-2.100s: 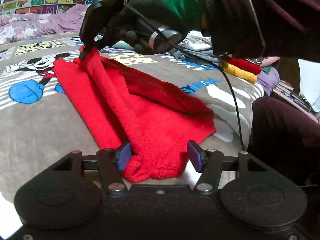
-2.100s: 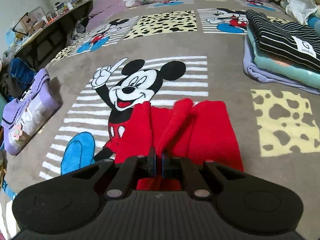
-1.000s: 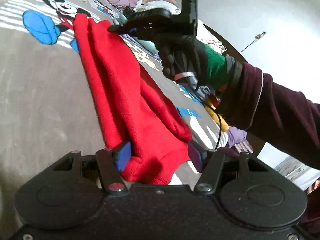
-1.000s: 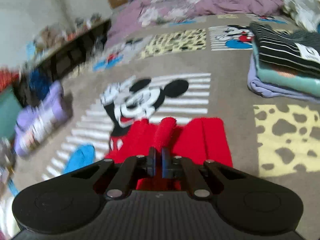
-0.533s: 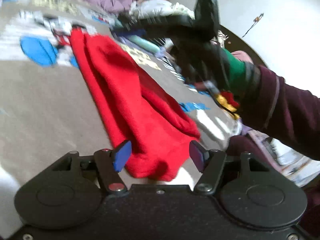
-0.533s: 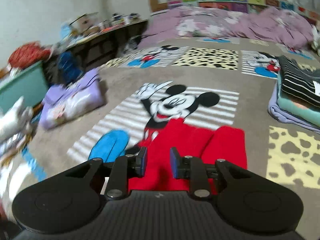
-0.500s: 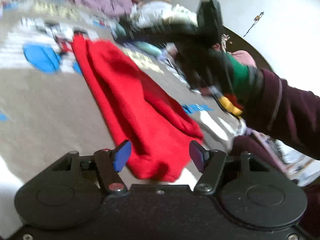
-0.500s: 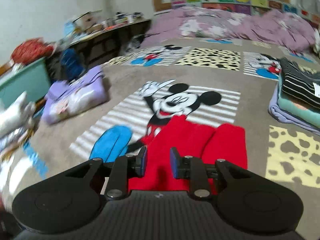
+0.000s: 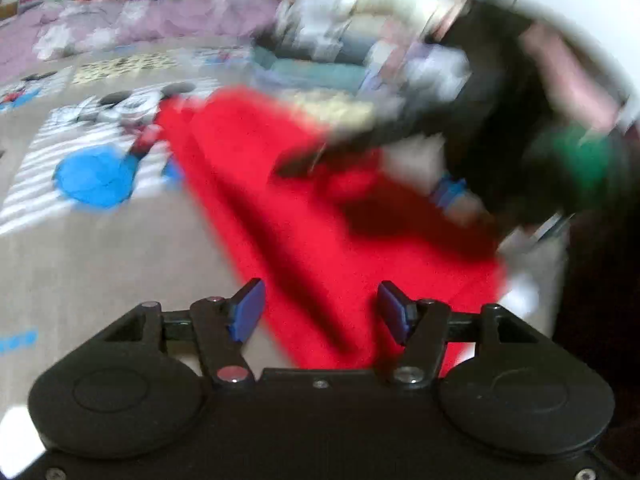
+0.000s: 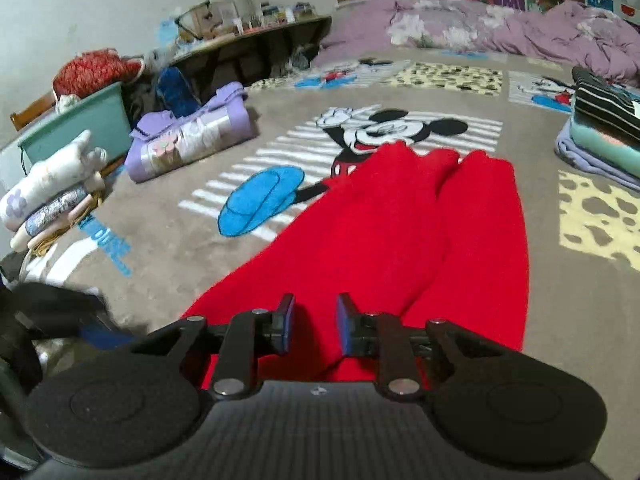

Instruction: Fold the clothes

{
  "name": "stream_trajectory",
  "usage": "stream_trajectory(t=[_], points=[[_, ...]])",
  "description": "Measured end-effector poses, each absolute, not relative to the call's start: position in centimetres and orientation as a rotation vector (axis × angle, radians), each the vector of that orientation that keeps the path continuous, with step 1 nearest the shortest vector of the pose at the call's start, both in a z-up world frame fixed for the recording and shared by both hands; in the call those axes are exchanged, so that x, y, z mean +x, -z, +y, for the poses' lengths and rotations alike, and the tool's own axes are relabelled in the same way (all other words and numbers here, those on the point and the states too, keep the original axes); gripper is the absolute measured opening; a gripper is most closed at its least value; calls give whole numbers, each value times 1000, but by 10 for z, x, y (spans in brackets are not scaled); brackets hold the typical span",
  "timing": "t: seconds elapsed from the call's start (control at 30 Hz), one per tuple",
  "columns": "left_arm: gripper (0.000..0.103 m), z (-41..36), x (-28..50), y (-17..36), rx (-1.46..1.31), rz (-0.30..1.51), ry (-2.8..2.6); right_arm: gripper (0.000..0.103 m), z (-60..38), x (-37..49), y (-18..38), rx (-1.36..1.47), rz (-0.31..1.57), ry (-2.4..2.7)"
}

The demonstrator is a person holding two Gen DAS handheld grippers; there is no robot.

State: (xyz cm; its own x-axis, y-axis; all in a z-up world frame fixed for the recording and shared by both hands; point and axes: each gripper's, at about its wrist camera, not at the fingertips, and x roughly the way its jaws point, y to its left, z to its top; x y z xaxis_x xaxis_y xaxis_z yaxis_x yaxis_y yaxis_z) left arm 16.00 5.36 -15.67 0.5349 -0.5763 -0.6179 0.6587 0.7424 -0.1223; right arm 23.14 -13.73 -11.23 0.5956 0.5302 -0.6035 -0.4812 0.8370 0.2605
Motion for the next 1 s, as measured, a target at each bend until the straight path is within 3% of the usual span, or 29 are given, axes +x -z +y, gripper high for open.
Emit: stream_trajectory(t=[0.2,0.27,0.33,0.43,0.73,0.9,1.0], points=[[61,55,138,128,119,454,813,25,-139,221,111,91,679,-615],[61,48,139,132,143,484,836,25,-138,220,112,110,675,-625],[61,39,153,154,211,661,785,25,-136,222,115,122,699,-626],[62,41,145,153,248,644,800,21,-131,222,118,68,733,-616],[63,42,133,152,257,616,840,26,-125,202,108,52,647,-648],[64,52,125,143,250,596,818,24,-107,189,117,-101,697,-638],[64,60,111,135,260,526,777,24,-125,177,103,46,647,-635]])
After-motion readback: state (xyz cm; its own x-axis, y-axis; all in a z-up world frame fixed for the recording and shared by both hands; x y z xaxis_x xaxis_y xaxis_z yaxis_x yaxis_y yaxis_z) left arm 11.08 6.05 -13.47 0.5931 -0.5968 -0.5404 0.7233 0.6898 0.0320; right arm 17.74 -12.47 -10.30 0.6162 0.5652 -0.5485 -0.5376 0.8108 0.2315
